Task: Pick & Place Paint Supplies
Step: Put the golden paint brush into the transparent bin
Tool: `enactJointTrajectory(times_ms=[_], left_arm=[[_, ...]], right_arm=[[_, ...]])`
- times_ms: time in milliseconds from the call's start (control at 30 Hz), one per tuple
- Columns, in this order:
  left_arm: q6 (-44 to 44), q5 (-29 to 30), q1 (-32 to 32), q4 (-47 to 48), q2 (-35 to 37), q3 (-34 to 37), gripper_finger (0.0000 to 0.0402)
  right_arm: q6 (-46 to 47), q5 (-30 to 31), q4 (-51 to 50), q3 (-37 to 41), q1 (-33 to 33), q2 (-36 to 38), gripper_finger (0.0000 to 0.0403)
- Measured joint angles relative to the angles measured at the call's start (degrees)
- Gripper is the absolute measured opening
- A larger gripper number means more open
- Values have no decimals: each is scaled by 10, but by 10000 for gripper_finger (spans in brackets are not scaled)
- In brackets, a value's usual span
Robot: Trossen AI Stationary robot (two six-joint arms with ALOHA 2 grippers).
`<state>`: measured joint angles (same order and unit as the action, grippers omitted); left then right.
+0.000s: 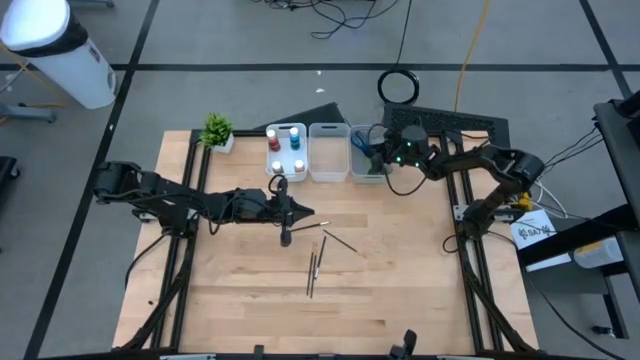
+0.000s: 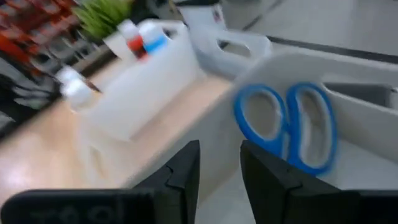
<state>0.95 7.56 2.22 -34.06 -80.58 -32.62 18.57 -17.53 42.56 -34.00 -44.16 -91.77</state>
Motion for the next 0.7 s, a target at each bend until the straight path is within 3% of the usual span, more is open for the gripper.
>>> enactJointTrajectory(times_ms=[233,467,567,700], left_arm=[[-23,0,2,1,0,0,31],[-34,1,1,1,0,0,31],[-44,1,2,9,0,0,31],[-70,5,2,41,0,0,31]], right_arm=[[32,-115,76,0,44,55,106],[-3,-137,129,0,231,80,114],[-61,-73,92,0,325,79,114],[-158,98,9,0,429,73,114]])
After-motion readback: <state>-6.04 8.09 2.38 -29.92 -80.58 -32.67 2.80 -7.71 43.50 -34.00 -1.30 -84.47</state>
